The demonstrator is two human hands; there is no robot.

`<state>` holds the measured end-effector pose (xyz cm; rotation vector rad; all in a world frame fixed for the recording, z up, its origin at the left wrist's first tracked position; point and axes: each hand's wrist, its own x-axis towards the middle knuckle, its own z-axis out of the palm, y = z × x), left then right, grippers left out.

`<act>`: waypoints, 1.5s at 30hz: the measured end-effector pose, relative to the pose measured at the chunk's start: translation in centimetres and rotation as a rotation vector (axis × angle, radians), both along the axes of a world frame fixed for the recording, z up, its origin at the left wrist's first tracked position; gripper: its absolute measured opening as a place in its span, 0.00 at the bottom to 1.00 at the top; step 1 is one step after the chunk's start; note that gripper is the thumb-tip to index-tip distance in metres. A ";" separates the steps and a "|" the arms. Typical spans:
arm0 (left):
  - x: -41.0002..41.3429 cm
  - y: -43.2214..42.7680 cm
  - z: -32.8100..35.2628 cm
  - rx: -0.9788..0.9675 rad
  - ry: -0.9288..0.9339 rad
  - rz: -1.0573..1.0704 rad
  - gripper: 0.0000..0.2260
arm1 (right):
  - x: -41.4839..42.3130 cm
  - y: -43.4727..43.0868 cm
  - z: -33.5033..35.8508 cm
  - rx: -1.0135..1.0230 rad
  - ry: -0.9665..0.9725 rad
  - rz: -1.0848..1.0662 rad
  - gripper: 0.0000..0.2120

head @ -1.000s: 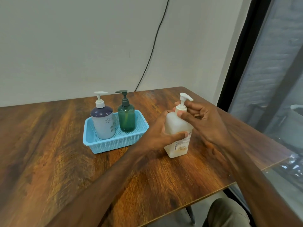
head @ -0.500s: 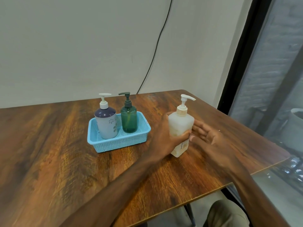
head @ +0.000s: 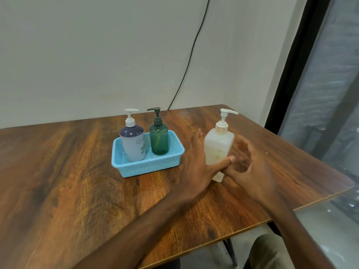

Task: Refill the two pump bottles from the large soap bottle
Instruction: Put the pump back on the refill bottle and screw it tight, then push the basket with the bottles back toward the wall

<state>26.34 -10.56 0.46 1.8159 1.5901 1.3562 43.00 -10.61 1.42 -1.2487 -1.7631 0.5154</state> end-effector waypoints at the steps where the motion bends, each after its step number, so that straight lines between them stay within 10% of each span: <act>1: -0.6 -0.6 0.0 0.003 0.005 0.012 0.48 | -0.3 -0.6 0.3 0.047 0.004 -0.040 0.44; 9: -5.8 -5.7 -0.2 0.159 0.118 0.146 0.20 | -6.0 -5.4 2.5 0.341 0.078 -0.044 0.21; 13: -10.2 -7.3 -0.9 0.259 0.279 0.339 0.23 | -10.3 -4.4 1.7 0.245 0.012 0.101 0.18; 18: -17.4 -7.2 -2.0 -0.207 0.419 0.503 0.40 | -14.2 0.7 -0.3 -0.003 -0.258 0.141 0.28; 25: -21.1 -6.6 -0.6 -0.216 0.377 0.355 0.11 | -15.4 4.5 -2.2 -0.156 -0.302 0.106 0.16; 45: -26.0 2.2 -0.2 -0.171 0.232 0.318 0.17 | -20.1 12.3 -0.9 -0.132 -0.136 0.055 0.15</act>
